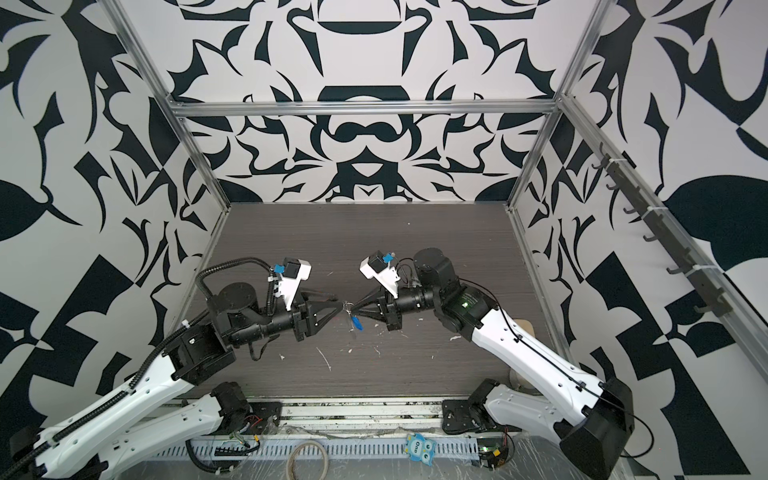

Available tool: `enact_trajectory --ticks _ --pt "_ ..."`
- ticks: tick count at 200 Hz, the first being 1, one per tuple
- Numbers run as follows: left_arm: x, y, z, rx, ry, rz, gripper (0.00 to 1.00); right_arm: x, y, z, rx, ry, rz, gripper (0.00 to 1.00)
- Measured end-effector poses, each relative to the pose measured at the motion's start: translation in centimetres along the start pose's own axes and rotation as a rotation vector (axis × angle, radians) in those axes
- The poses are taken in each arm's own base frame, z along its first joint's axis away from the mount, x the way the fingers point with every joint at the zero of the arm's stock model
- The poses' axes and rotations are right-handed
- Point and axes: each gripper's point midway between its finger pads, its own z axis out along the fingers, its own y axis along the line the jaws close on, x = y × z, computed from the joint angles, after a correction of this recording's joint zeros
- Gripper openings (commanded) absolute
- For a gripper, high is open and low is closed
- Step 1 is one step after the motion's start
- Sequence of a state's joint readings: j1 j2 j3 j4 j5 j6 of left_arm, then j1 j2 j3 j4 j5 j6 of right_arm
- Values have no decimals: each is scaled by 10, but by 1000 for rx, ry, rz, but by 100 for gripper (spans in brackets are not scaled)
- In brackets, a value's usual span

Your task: Remove the keys from the keyring

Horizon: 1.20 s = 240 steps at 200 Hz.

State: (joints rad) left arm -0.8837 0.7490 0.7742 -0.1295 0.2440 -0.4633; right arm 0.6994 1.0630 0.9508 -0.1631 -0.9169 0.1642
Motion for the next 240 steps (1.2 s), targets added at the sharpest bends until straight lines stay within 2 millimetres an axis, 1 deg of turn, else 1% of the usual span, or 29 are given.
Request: enact_trajectory --ticks 26,41,50,93,113,178,199,226,240 --pt "2 -6 1 38 13 10 38 -4 4 -2 -8 -16 -4 0" --pt "3 -9 2 55 21 11 34 -6 5 -2 -11 -20 -6 0" --pt "3 -10 3 63 25 13 33 -6 5 -2 -12 -21 -5 0" --pt "3 -15 5 96 27 14 20 -6 5 -2 -15 -20 9 0" --pt "2 -16 6 102 27 17 18 -6 6 -2 -15 -22 9 0" --pt "-1 -21 9 129 17 20 17 -9 6 -2 -17 -29 10 0" --pt "-3 -22 9 135 12 18 13 -10 7 -2 -22 -34 8 0" --pt "-4 -22 9 139 10 18 0 -11 7 -2 -27 -41 14 0" --pt "-4 -23 9 140 9 18 0 -11 8 -1 -32 -42 15 0"
